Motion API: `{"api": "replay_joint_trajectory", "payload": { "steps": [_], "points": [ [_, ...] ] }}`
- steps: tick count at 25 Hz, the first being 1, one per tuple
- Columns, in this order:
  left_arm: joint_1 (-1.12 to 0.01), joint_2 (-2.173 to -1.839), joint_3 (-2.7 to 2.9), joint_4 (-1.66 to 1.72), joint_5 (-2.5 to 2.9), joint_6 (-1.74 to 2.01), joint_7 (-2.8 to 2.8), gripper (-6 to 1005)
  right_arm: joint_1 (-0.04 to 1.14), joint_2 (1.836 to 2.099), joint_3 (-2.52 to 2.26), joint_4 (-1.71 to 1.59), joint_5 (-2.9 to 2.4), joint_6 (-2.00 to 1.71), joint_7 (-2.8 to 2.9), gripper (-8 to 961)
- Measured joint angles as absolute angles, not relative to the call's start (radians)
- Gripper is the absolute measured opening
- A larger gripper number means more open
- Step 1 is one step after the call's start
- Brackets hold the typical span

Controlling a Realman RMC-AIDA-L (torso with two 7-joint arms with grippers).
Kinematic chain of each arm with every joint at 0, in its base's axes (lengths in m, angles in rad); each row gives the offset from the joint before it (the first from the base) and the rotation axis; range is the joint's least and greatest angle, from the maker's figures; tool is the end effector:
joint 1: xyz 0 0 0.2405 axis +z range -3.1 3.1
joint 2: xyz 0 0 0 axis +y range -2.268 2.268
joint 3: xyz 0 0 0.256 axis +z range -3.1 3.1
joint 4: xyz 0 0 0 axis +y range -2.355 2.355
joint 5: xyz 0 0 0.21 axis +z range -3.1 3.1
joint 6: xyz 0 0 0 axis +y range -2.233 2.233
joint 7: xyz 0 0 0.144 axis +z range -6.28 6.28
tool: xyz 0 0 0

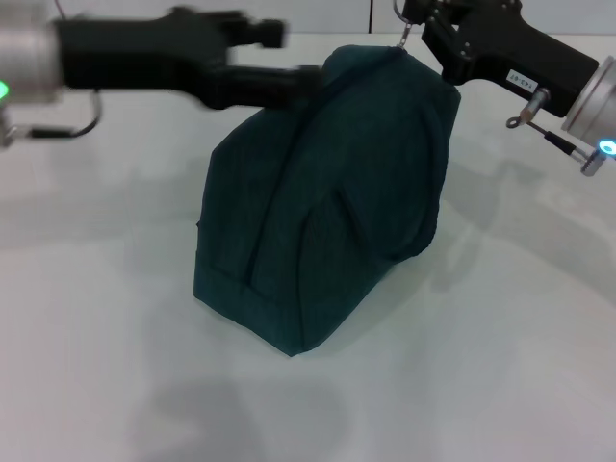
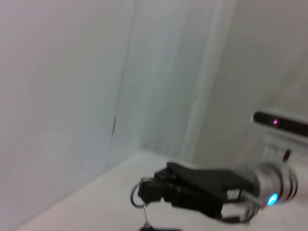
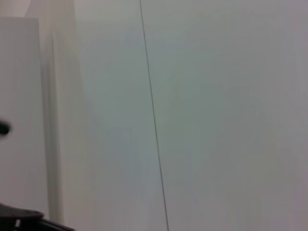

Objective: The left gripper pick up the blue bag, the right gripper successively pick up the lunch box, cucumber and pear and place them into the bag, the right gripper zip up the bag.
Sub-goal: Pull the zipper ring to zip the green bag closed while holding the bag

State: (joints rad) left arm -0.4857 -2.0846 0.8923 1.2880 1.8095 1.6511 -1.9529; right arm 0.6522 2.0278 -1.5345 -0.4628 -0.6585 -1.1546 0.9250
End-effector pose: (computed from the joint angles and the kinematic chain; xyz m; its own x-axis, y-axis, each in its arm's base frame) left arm -0.1604 0.3431 0.0759 0.7935 0.2914 0.5343 0.4188 -0.8984 -0.1321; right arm 0.1641 0.3968 -0.0232 0.6043 0.0262 -0.7963 -0.4274 -0.8328 -0.3518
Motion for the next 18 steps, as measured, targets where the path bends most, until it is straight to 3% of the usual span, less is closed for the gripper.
{"api": "replay_joint_trajectory", "payload": {
  "steps": [1, 12, 18],
  "points": [
    [-0.494, -2.085, 0.932, 1.324, 1.832, 1.633, -1.988, 813, 0.652, 2.028, -1.534, -0.462, -0.658, -1.155, 0.925, 52],
    [-0.547, -2.085, 1.193, 1.452, 2.055, 1.481, -2.264, 879, 0.650, 2.026, -1.541, -0.454, -0.636, -1.161, 0.925, 56],
    [-0.544, -2.085, 1.202, 1.447, 2.085, 1.459, -2.270, 848, 0.647, 2.026, -1.542, -0.454, -0.636, -1.166, 0.925, 59]
  ]
}}
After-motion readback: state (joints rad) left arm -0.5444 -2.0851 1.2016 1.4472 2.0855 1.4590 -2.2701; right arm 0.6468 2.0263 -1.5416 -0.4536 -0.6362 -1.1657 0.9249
